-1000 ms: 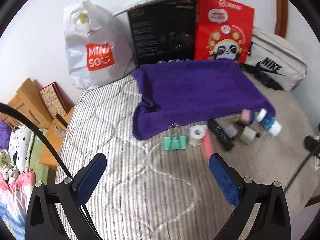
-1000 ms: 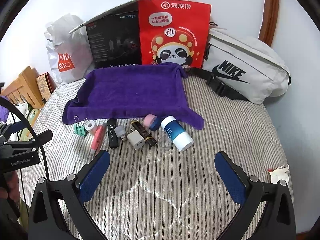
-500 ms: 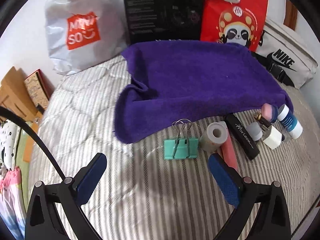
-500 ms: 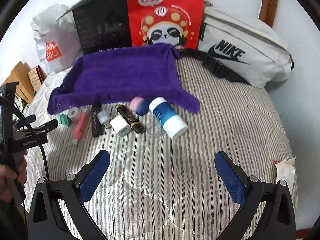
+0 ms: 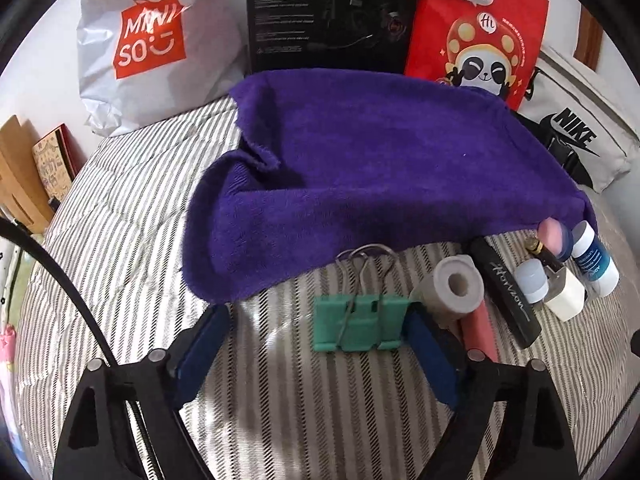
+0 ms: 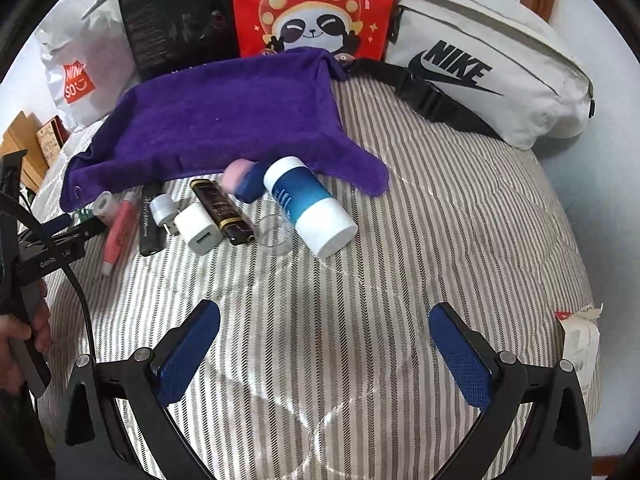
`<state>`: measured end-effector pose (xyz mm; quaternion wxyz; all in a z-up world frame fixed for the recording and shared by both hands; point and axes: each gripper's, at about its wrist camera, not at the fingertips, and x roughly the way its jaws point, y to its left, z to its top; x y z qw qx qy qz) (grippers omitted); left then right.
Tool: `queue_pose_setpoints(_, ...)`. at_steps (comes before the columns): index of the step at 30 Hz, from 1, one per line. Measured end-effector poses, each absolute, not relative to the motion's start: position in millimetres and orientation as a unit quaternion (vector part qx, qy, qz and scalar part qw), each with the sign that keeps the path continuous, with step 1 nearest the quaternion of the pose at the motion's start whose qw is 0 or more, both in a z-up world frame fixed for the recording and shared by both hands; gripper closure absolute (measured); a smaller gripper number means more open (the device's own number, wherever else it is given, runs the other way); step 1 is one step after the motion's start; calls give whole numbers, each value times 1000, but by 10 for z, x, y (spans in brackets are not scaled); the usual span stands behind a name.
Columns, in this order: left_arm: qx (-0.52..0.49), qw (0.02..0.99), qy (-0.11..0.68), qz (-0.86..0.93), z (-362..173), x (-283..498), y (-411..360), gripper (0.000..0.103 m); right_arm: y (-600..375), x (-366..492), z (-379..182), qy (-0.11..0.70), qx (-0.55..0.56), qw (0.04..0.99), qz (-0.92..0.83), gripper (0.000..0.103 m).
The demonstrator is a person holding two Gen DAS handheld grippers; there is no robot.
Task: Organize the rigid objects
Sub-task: 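Close the left tool on the green binder clip while the right tool grasps the blue-and-white bottle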
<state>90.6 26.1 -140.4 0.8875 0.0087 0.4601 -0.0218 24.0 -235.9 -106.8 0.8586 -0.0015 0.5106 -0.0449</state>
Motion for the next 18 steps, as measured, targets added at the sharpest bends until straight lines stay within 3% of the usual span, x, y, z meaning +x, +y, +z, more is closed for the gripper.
queue_pose_setpoints(3, 13, 891, 452, -24, -1394, 894, 227, 29, -2370, 282, -1095, 509, -2, 860, -42, 0)
queue_pose_setpoints(5, 13, 895, 446, -24, -1372, 867, 227, 51, -2374, 329, -1100, 502, -4, 864, -38, 0)
queue_pose_setpoints(7, 13, 895, 445, -24, -1355, 850, 228, 64, -2382, 395, -1106, 492, -5, 869, -41, 1)
queue_pose_setpoints(12, 12, 894, 447, -29, -1345, 836, 237, 64, -2399, 632, -1184, 481, -14, 876, -26, 8)
queue_pose_setpoints(18, 11, 892, 450, -27, -1353, 844, 250, 64, -2404, 878, -1321, 491, -36, 870, -5, 27)
